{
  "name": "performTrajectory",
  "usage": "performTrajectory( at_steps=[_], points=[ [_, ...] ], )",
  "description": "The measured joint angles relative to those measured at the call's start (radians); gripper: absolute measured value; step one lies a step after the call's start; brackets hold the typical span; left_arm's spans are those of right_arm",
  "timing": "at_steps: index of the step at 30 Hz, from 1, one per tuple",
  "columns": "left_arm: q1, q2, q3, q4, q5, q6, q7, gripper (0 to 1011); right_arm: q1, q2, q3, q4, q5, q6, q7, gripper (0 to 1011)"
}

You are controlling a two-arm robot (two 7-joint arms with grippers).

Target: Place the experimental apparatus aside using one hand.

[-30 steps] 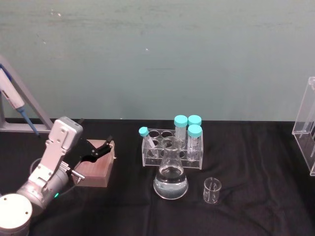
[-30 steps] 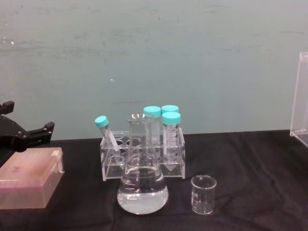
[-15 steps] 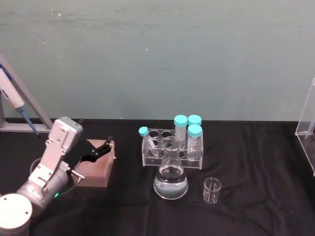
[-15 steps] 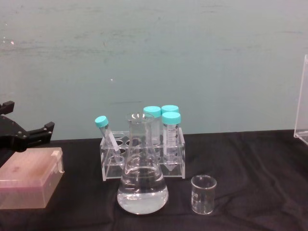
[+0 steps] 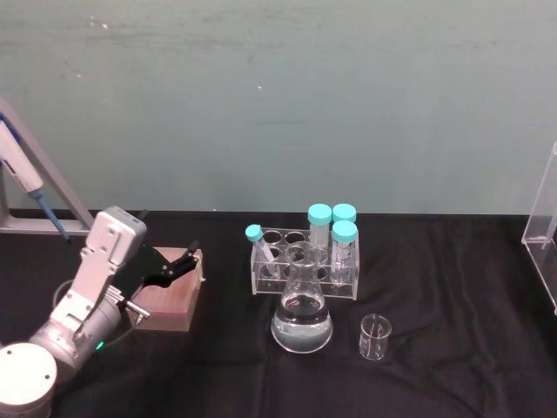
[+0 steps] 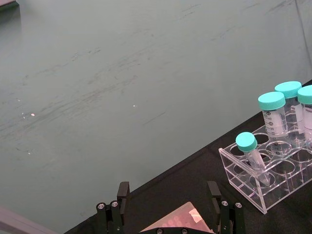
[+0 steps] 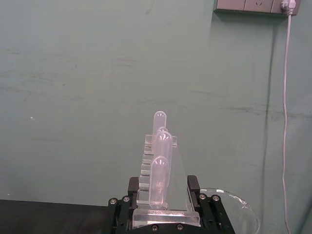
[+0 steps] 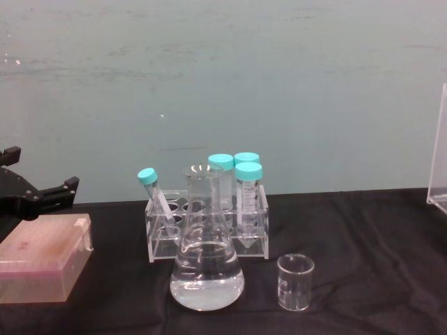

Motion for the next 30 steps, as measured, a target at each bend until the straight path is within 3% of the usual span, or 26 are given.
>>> performTrajectory(
  at_steps=[30],
  points=[
    [0.000,0.000,0.000,0.000,0.000,0.000,0.000,1000,0.003,-0.001,0.001,0.011,0.015,0.025,-0.008,599]
  ],
)
